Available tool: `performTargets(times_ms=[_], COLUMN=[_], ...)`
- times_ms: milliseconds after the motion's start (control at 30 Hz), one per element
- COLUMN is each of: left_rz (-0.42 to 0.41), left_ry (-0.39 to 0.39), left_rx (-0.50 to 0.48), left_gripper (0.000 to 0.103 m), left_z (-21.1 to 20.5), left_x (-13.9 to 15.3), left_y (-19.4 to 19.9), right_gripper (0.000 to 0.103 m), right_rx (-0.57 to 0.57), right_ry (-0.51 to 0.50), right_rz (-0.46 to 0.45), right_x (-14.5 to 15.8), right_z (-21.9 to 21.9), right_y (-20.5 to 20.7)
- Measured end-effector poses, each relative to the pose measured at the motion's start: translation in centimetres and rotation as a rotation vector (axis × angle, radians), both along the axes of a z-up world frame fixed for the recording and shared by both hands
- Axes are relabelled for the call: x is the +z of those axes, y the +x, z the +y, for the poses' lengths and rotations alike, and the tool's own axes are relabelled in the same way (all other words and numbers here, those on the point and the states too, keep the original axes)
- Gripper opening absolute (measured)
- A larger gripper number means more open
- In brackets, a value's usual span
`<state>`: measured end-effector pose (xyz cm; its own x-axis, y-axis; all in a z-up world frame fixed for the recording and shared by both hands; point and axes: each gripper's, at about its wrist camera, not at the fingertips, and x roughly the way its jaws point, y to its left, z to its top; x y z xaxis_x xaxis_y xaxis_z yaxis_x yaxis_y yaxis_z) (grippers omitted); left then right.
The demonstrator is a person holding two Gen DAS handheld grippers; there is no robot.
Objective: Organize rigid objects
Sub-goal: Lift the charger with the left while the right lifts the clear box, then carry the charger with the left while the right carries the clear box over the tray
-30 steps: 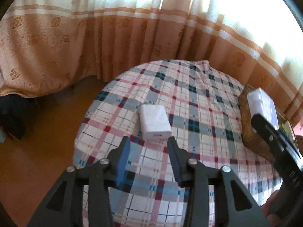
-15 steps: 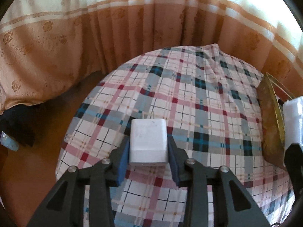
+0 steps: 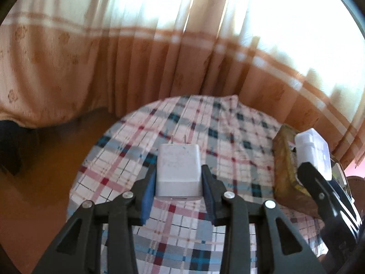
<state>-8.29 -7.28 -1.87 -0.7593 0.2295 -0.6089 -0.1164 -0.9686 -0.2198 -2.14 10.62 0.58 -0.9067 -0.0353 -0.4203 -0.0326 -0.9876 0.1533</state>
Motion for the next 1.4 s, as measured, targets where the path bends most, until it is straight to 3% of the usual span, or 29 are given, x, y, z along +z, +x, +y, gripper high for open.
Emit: performTargets(times_ms=[267,533,1400], left_rz=[0.056,0.072,0.104], left_ry=[-0.023,-0.069,-0.103], left_rx=[-0.016,-0.038,-0.147], left_gripper=[0.037,0.037,0.037], left_z=[1.5,3.3,8.1], left_x=[0.8,1.0,1.7], left_y=[1.0,1.4,3.9], right_gripper=[0.082,0.082,0.082], right_rx=[-0.043,-0.068,-0.177], right_ry=[0.016,0.044,0.01], right_rz=[0.064,0.073,0.066], right_x=[0.9,1.3,1.5], right_z=[0.6,1.4,6.9], right_y=[1.3,2.3,5.7])
